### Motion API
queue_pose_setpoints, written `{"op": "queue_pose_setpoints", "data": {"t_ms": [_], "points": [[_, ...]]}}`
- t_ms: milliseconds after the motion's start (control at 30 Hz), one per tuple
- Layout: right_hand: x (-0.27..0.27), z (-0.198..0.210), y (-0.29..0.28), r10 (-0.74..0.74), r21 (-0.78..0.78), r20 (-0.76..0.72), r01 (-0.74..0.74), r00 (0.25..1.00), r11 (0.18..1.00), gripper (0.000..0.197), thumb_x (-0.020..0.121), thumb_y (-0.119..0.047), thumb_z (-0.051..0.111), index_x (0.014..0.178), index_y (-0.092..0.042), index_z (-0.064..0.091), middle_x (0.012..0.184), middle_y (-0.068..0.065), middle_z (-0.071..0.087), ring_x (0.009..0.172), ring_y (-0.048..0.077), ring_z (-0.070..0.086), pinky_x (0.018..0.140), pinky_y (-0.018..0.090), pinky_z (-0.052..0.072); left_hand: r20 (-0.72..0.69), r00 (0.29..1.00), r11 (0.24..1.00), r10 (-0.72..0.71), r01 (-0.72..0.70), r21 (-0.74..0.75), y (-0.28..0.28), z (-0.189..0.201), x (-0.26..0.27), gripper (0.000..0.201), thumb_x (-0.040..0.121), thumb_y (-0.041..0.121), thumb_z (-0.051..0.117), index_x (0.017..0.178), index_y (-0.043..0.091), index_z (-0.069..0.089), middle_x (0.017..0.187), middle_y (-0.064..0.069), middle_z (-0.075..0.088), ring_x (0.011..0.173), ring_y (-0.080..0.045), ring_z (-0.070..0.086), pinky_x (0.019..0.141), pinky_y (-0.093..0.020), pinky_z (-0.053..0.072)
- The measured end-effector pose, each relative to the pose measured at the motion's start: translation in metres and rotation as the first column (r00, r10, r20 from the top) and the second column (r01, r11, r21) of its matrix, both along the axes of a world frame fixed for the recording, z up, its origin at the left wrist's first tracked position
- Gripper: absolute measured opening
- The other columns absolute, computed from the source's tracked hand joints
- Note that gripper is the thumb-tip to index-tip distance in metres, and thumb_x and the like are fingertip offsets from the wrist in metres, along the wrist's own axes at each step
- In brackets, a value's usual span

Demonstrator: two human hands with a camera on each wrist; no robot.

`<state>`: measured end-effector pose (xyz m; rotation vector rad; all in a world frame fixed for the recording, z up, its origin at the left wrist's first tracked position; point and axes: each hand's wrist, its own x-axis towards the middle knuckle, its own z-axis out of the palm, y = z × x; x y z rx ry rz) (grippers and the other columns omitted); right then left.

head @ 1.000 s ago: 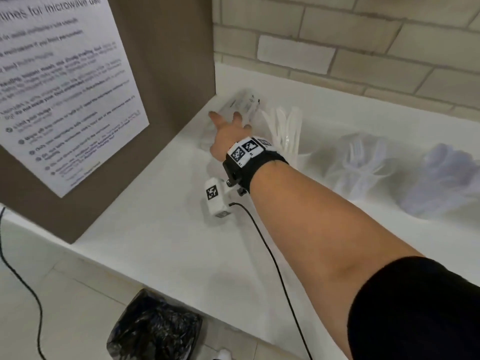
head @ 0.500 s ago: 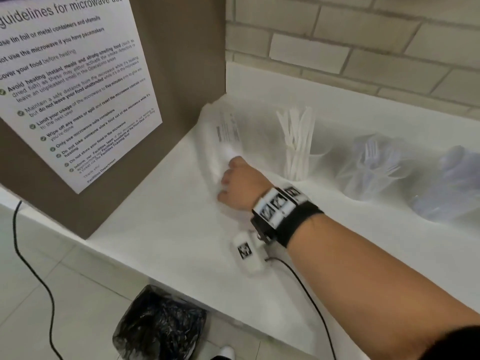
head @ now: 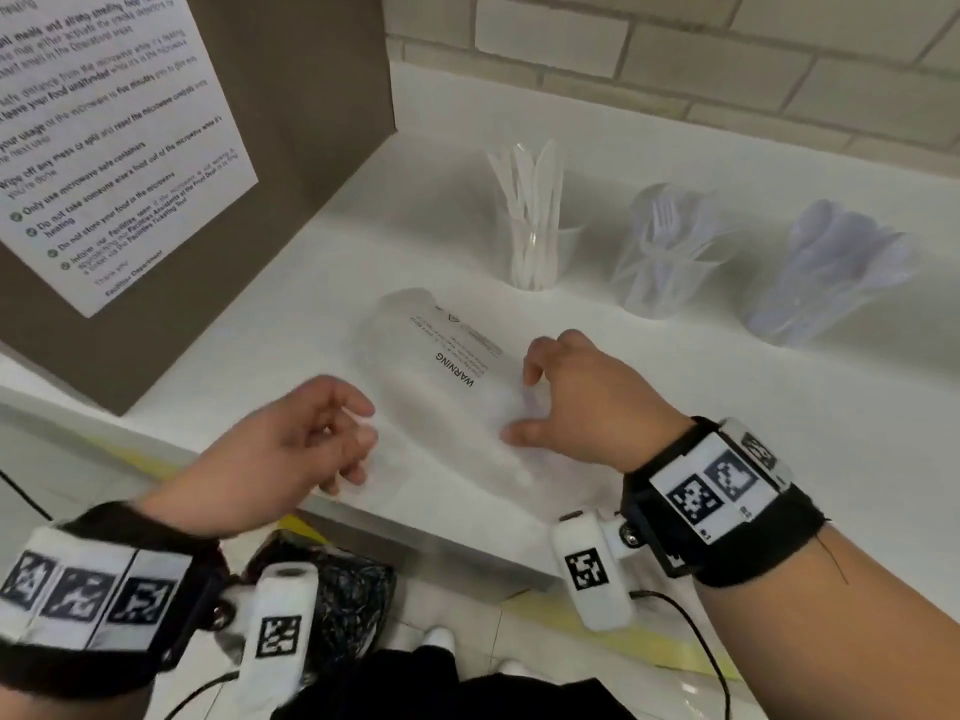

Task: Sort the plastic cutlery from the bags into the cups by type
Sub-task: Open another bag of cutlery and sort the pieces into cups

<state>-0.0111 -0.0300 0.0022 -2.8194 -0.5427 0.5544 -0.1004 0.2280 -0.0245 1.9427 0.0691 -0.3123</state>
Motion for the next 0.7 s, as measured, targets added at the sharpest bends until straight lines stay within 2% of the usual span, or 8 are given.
{"op": "queue_pose_setpoints", "data": {"t_ms": [67, 133, 233, 300, 400, 500, 600, 700], "points": [[0.006, -0.004, 0.001, -0.04, 0.057, -0.012, 0.041, 0.999, 0.998, 0.085, 0.069, -0.06, 0.073, 0.137, -0.022, 0.037, 0.126, 0.0, 0.045, 0.108, 0.02, 0.053, 0.09, 0.035, 0.047, 0.076, 0.969, 0.972, 0.233, -0.232, -0.023, -0.022, 0.004, 0.03, 0.04, 0.086, 0.034, 0.066, 0.12, 0.028, 0.045, 0.087, -0.009, 0.065, 0.068, -0.018, 0.07, 0.064, -0.033, 0.054], [0.012, -0.009, 0.003, -0.018, 0.05, -0.065, 0.021, 0.998, 0.999, 0.096, 0.067, -0.06, 0.075, 0.142, -0.018, 0.033, 0.132, 0.003, 0.051, 0.115, 0.022, 0.053, 0.095, 0.036, 0.046, 0.072, 0.931, 0.933, 0.359, -0.359, -0.007, -0.04, 0.009, 0.055, 0.062, 0.088, 0.04, 0.063, 0.137, 0.028, 0.029, 0.09, -0.005, 0.061, 0.07, -0.021, 0.071, 0.063, -0.035, 0.057], [0.019, -0.01, 0.008, 0.009, 0.083, -0.093, -0.001, 0.996, 0.997, 0.075, 0.067, -0.047, 0.08, 0.128, -0.019, 0.045, 0.112, -0.002, 0.058, 0.096, 0.019, 0.057, 0.079, 0.03, 0.046, -0.041, 0.935, 0.929, 0.353, -0.345, 0.135, -0.052, 0.015, 0.081, 0.074, 0.083, 0.063, 0.055, 0.144, 0.041, 0.018, 0.094, -0.001, 0.057, 0.063, -0.025, 0.07, 0.059, -0.034, 0.058], [0.021, -0.006, 0.011, 0.037, 0.095, -0.094, -0.028, 0.995, 0.995, 0.061, 0.067, -0.038, 0.082, 0.115, -0.022, 0.047, 0.098, -0.004, 0.056, 0.087, 0.019, 0.057, 0.068, 0.029, 0.046, -0.108, 0.936, 0.927, 0.335, -0.307, 0.215, -0.055, 0.017, 0.091, 0.072, 0.08, 0.071, 0.05, 0.139, 0.033, 0.031, 0.095, -0.006, 0.056, 0.057, -0.026, 0.068, 0.057, -0.035, 0.058], [0.022, -0.006, 0.015, 0.055, 0.115, -0.072, -0.047, 0.996, 0.992, 0.048, 0.066, -0.03, 0.081, 0.098, -0.026, 0.046, 0.102, 0.002, 0.049, 0.081, 0.021, 0.057, 0.059, 0.028, 0.044, -0.188, 0.921, 0.931, 0.342, -0.305, 0.2, -0.062, 0.024, 0.099, 0.071, 0.074, 0.076, 0.052, 0.116, 0.018, 0.05, 0.096, -0.011, 0.06, 0.058, -0.028, 0.069, 0.066, -0.042, 0.06], [0.021, -0.004, 0.014, -0.005, 0.193, -0.048, 0.015, 0.999, 0.981, 0.066, 0.059, -0.04, 0.084, 0.108, -0.028, 0.042, 0.107, 0.0, 0.048, 0.087, 0.018, 0.057, 0.064, 0.029, 0.045, -0.146, 0.916, 0.927, 0.374, -0.364, 0.089, -0.066, 0.023, 0.099, 0.048, 0.077, 0.054, 0.07, 0.102, 0.015, 0.06, 0.092, -0.011, 0.07, 0.071, -0.028, 0.073, 0.071, -0.044, 0.061], [0.02, 0.005, 0.005, -0.074, 0.28, -0.12, 0.105, 0.99, 0.954, 0.088, 0.062, -0.058, 0.079, 0.131, -0.03, 0.033, 0.107, -0.005, 0.054, 0.098, 0.014, 0.058, 0.081, 0.03, 0.048, -0.07, 0.91, 0.883, 0.408, -0.413, -0.226, -0.063, 0.018, 0.099, 0.015, 0.08, 0.015, 0.072, 0.087, 0.011, 0.059, 0.094, -0.014, 0.072, 0.083, -0.028, 0.073, 0.073, -0.039, 0.06], [0.023, 0.022, -0.002, -0.195, 0.438, -0.136, 0.235, 0.971, 0.867, 0.048, 0.081, -0.068, 0.052, 0.103, -0.026, 0.055, 0.11, -0.003, 0.059, 0.104, 0.017, 0.058, 0.084, 0.029, 0.043, 0.009, 0.927, 0.781, 0.376, -0.312, -0.541, -0.056, 0.012, 0.097, 0.029, 0.082, -0.009, 0.058, 0.067, 0.015, 0.049, 0.079, -0.008, 0.065, 0.076, -0.023, 0.069, 0.066, -0.029, 0.057]]}}
